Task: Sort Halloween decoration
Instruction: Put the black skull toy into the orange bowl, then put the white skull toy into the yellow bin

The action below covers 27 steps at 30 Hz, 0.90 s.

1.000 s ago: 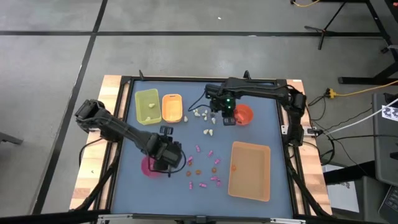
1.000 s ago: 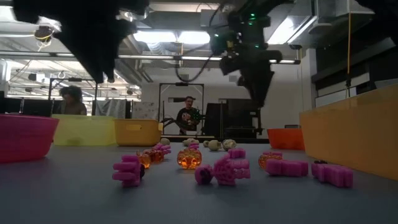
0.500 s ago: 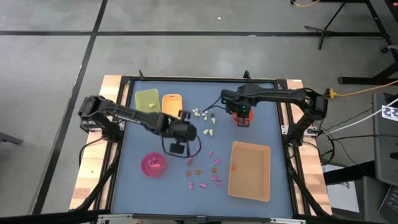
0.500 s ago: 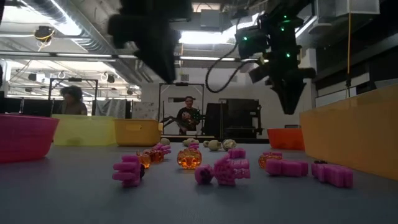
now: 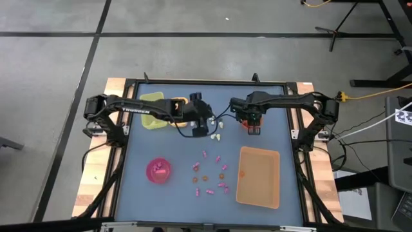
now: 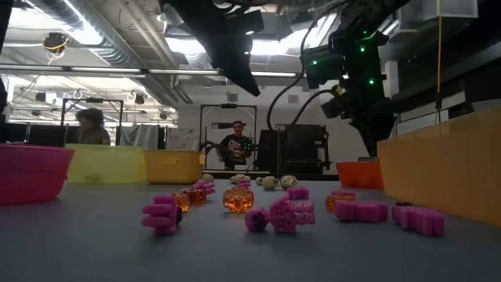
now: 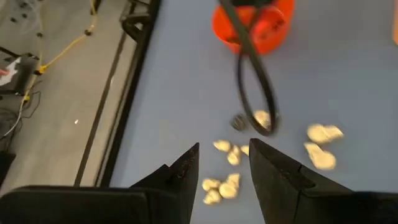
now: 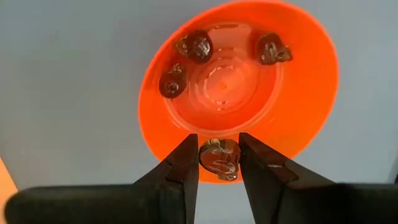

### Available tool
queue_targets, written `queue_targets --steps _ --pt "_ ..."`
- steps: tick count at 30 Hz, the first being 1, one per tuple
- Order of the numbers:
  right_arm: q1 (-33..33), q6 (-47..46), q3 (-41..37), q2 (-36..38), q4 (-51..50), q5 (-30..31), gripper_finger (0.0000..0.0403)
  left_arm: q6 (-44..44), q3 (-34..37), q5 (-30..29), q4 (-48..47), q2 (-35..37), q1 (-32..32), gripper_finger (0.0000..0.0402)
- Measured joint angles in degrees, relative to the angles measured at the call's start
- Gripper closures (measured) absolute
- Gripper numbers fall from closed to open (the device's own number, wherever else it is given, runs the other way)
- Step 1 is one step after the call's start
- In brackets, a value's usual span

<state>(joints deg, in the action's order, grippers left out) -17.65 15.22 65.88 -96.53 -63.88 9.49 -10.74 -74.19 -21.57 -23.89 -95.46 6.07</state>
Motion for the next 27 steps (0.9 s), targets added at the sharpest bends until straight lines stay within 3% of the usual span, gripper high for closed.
queue_targets --steps 5,13,19,27 --pt "0.00 0.00 -0.01 0.00 1.79 0.00 0.0286 0.10 0.00 0.01 1.28 0.00 2.24 0.0277" --pt "0.00 0.00 -0.01 -0.02 4.05 0.06 0.0200 0.15 0.00 -0.01 0.34 0.00 4.42 0.0277" --pt "0.00 0.00 -0.01 -0.02 4.89 0.27 0.0160 0.15 0.00 0.27 0.34 0.00 5.73 0.0275" --pt "0.00 0.02 -0.01 -0.04 8.14 0.42 0.0154 -1.59 0.00 9.75 0.60 -0.94 9.40 0.0225"
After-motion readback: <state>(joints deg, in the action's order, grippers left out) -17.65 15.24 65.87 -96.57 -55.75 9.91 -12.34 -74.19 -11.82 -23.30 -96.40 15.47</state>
